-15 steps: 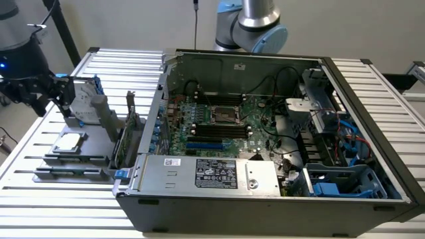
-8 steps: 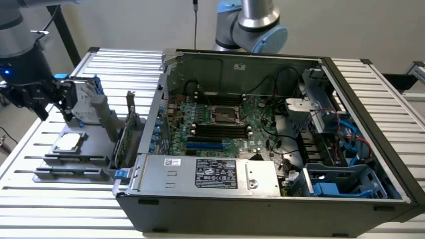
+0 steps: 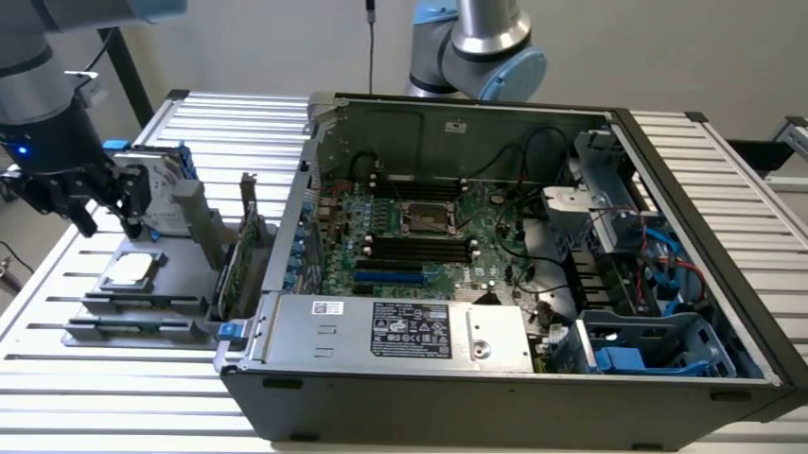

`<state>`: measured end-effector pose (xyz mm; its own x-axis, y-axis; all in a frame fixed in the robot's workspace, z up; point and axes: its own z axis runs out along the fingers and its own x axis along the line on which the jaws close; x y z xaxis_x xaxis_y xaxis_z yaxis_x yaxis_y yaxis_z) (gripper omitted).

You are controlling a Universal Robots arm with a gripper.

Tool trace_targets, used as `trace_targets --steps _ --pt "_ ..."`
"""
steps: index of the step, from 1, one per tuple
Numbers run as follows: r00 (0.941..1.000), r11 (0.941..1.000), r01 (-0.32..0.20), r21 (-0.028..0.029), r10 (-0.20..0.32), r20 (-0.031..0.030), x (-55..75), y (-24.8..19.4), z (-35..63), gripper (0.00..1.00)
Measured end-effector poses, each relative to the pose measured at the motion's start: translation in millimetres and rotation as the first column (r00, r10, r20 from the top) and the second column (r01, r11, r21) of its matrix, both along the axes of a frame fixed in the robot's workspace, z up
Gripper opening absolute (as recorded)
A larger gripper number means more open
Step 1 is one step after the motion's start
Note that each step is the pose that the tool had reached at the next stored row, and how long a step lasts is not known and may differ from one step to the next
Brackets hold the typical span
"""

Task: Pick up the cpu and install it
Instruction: 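Pick up the cpu and move it towards the insertion slot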

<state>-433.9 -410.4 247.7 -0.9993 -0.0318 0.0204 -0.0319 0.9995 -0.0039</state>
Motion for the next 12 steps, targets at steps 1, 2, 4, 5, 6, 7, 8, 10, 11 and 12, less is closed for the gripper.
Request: trace_targets --steps 1,2,4,5,6,7,8,10,11,12 --pt "1.0000 1.0000 0.000 0.0000 0.000 0.0001 -0.2 0.0 -1.8 0.60" --pt "1.0000 1.0000 0.000 0.0000 0.000 0.0000 -0.3 0.0 -3.7 0.60" --pt "1.0000 1.0000 0.000 0.0000 0.000 0.0000 -0.6 0.0 -7.3 0.60" --pt "1.0000 1.0000 0.000 0.0000 0.000 0.0001 -0.7 0.0 -9.1 0.60" --pt "1.0000 1.0000 0.000 0.0001 0.000 0.0001 -0.8 0.0 -11.0 0.60" --pt "1.0000 1.0000 0.000 0.0000 0.000 0.0000 -0.9 0.0 -12.7 0.60" --pt "1.0000 1.0000 0.000 0.0000 0.000 0.0000 -0.9 0.0 -14.5 0.60" --pt "1.0000 1.0000 0.000 0.0001 0.000 0.0001 -1.0 0.0 -18.3 0.60" --pt "1.0000 1.0000 0.000 0.0001 0.000 0.0001 -1.0 0.0 -20.2 0.60" --pt "1.0000 1.0000 0.000 0.0000 0.000 0.0000 -1.0 0.0 -21.8 0.60"
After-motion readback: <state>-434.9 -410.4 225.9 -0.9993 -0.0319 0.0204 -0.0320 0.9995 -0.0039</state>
